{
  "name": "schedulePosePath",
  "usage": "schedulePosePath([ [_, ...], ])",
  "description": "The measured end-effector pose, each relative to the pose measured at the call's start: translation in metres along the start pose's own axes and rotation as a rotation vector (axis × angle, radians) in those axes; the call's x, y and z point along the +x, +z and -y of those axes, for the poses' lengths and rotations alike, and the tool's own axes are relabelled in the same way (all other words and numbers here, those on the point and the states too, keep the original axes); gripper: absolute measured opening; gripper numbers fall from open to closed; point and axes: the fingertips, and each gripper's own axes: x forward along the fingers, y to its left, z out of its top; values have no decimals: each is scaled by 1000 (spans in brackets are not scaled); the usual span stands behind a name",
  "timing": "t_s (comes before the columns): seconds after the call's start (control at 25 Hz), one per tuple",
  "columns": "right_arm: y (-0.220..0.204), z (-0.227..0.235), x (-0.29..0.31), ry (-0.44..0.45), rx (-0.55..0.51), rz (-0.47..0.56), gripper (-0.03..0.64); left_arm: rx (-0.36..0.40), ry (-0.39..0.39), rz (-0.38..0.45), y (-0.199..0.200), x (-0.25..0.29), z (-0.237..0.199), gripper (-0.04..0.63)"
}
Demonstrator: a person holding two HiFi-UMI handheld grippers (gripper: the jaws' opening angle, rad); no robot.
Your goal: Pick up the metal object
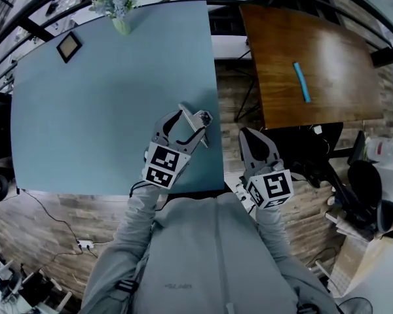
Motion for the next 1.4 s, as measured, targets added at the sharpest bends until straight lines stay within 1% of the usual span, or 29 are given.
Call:
schedulePosePath([
  [0.16,-10,5,-6,-22,24,-11,25,53,-31,-48,-10,22,7,327],
  [0.36,-21,14,-11,-49,61,-20,25,102,-82,-114,-26,48,15,354],
  [0.76,-39,27,-18,-84,104,-48,25,172,-144,-254,-58,89,20,367],
  [1.08,-57,33,-22,-95,128,-84,25,213,-159,-331,-78,109,17,368],
  [1.32,-61,34,-25,-99,140,-86,25,246,-155,-396,-90,113,17,367],
  [1.4,-61,34,-25,-96,143,-86,25,243,-154,-411,-92,113,17,365],
])
